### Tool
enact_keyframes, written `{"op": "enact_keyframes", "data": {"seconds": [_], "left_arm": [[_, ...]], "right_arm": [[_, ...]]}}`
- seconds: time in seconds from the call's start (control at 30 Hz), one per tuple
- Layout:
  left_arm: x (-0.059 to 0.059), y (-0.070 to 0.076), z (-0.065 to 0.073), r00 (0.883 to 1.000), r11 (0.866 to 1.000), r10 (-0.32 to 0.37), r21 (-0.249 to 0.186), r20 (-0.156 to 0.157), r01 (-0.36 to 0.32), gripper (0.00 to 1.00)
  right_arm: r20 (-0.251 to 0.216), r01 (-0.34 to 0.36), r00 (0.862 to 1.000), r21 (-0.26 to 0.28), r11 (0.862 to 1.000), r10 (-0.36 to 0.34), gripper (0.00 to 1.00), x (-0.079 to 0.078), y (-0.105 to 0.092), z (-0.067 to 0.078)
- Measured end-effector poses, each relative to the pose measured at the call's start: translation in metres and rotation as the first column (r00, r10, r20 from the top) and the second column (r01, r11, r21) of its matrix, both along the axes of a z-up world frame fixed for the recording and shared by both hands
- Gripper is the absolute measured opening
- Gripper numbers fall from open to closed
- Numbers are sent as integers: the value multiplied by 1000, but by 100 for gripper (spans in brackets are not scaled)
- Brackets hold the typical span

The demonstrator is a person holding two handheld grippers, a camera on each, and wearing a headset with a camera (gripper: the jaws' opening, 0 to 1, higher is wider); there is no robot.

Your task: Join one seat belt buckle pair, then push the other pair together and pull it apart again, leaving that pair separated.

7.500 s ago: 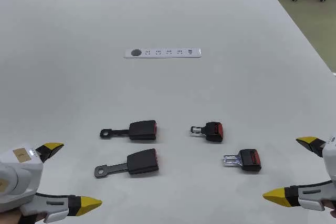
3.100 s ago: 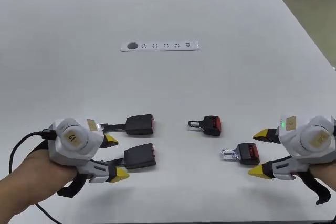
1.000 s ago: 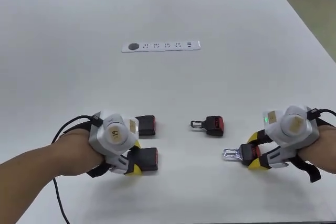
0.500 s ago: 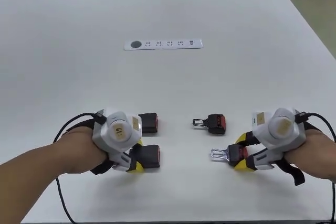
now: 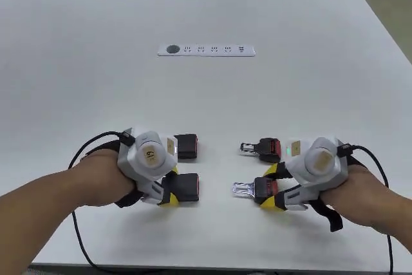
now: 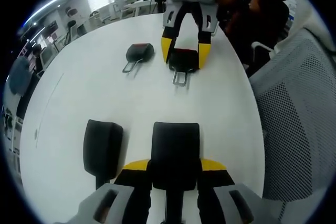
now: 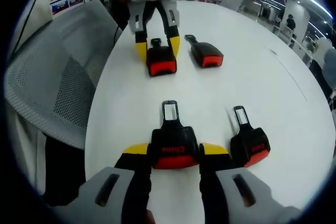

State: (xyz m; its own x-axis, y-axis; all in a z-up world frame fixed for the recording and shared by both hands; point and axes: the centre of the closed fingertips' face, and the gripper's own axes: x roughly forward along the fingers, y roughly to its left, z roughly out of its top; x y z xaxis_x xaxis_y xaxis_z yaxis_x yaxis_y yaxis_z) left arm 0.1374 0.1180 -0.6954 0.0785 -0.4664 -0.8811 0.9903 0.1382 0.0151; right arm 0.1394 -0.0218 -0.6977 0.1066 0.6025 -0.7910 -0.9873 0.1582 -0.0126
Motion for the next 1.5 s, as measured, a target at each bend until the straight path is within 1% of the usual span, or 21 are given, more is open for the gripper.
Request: {"op": "enact_keyframes", "data": {"seconds": [0.13, 0.2, 0.27, 0.3, 0.43, 0.5, 0.63, 0.73, 0.77, 0.93, 1.07, 1.2, 1.27, 1.37, 1.5], "left_arm": [[0, 0, 0, 1000, 1000, 2, -2, -4, -2, 34], [0, 0, 1, 1000, 1000, 15, -3, -8, -15, 34], [0, 1, 0, 1000, 1000, 16, -2, -8, -16, 34], [0, 0, 0, 1000, 1000, 12, -2, -8, -12, 34], [1, 1, 0, 1000, 1000, -7, -2, -8, 7, 34], [1, 1, -1, 1000, 1000, -12, -3, -9, 12, 34], [0, 0, 0, 1000, 1000, -12, 0, -10, 12, 34], [0, 0, 1, 1000, 1000, -10, 4, -9, 10, 34], [0, 0, 1, 1000, 1000, -8, 6, -8, 8, 34], [0, 0, 1, 1000, 1000, -3, 8, -8, 3, 34], [0, 0, 1, 1000, 1000, -5, 13, -8, 5, 34], [0, 0, 1, 1000, 1000, -1, 14, -9, 1, 34], [0, -1, 1, 1000, 1000, -1, 15, -8, 1, 34], [0, -1, 0, 1000, 1000, -4, 23, -8, 4, 34], [0, 0, 0, 1000, 1000, -7, 23, -8, 7, 34]], "right_arm": [[-1, 1, 1000, 28, 1000, -1, 34, -1, 20, 0], [1, -9, 1000, 30, 1000, 9, 34, 0, 29, 0], [4, -17, 1000, 30, 999, 17, 34, 0, 36, 0], [5, -21, 1000, 34, 999, 20, 34, 1, 43, -1], [7, -14, 1000, 27, 1000, 14, 34, 5, 51, -4], [4, -9, 1000, 25, 1000, 8, 34, 1, 53, -3], [3, -2, 1000, 21, 1000, 2, 34, 4, 54, -2], [2, 4, 1000, 14, 1000, -4, 34, 2, 58, -1], [10, -8, 1000, 1, 1000, 8, 34, 2, 59, -2], [12, -29, 1000, -10, 1000, 29, 34, 3, 58, -1], [27, -49, 998, -24, 998, 50, 34, 3, 60, 0], [29, -46, 999, -27, 999, 46, 34, 3, 60, 2], [40, -59, 997, -33, 998, 60, 34, 2, 61, 3], [41, -72, 996, -33, 997, 73, 34, 1, 66, 4], [44, -81, 996, -26, 996, 82, 34, 3, 69, 4]]}}
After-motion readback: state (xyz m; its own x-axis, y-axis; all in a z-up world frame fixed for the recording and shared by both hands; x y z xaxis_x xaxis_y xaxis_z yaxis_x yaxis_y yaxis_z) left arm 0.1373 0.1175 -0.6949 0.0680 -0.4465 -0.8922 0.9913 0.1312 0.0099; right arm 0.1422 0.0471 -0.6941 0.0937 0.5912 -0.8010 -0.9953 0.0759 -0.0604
